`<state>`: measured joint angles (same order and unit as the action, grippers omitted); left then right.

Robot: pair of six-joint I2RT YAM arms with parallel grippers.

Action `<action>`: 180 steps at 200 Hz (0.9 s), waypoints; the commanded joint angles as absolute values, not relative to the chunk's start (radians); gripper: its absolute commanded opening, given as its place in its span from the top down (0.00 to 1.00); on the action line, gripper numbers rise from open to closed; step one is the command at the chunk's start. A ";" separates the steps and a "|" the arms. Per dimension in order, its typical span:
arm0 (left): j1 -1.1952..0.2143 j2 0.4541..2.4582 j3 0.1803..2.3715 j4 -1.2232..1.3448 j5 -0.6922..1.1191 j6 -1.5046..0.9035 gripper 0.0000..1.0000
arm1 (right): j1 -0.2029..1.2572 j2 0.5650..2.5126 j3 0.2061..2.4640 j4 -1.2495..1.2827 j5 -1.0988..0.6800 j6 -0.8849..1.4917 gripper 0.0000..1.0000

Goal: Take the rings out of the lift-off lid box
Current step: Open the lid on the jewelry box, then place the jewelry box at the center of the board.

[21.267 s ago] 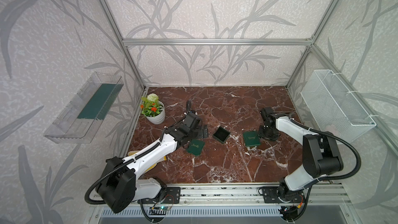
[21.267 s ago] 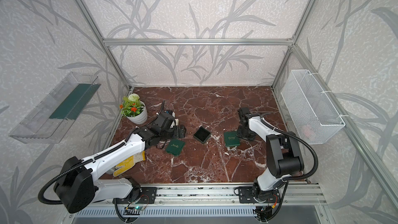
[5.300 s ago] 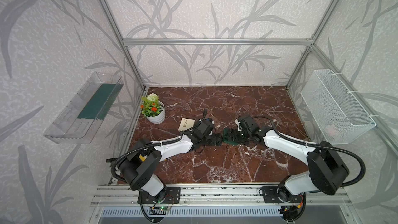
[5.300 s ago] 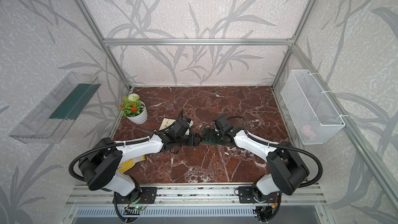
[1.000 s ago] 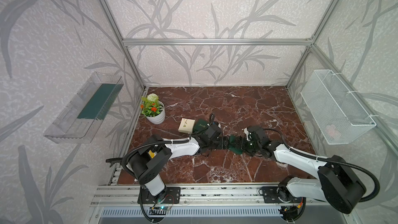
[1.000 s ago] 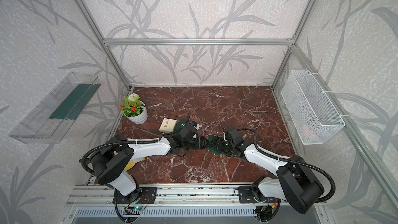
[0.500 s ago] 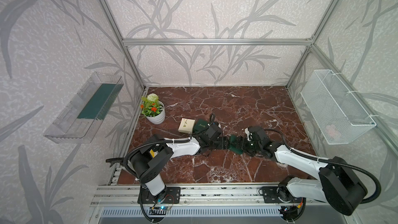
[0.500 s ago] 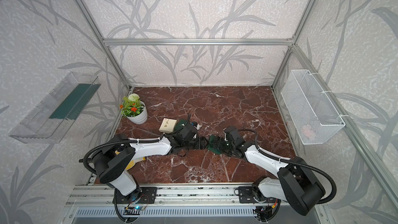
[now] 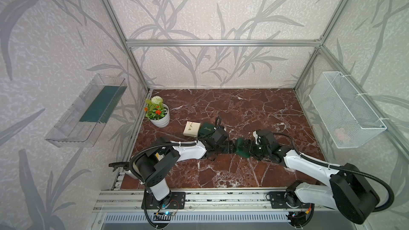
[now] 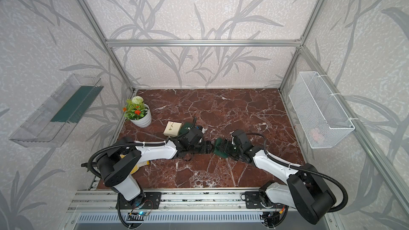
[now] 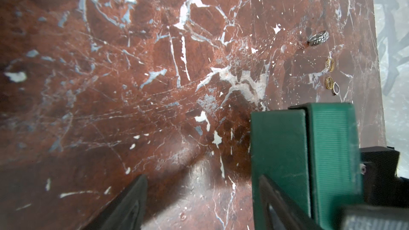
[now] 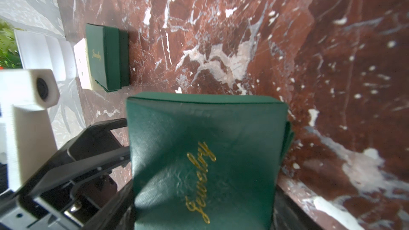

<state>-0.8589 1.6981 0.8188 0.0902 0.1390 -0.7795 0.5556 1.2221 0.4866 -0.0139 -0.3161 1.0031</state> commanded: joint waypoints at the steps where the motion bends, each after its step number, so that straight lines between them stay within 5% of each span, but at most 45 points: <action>1: -0.887 1.729 0.821 0.036 0.201 -0.779 0.21 | 0.562 1.177 0.508 0.172 -0.397 1.018 0.23; 180: -0.886 1.502 0.782 -0.119 0.032 -0.727 0.21 | 0.551 1.029 0.579 -0.299 -0.079 0.908 0.24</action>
<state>-0.8856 1.5623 0.7956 -0.0727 0.0772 -0.7502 0.5507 1.0428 0.5095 -0.1947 -0.1711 0.9474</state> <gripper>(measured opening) 0.792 0.820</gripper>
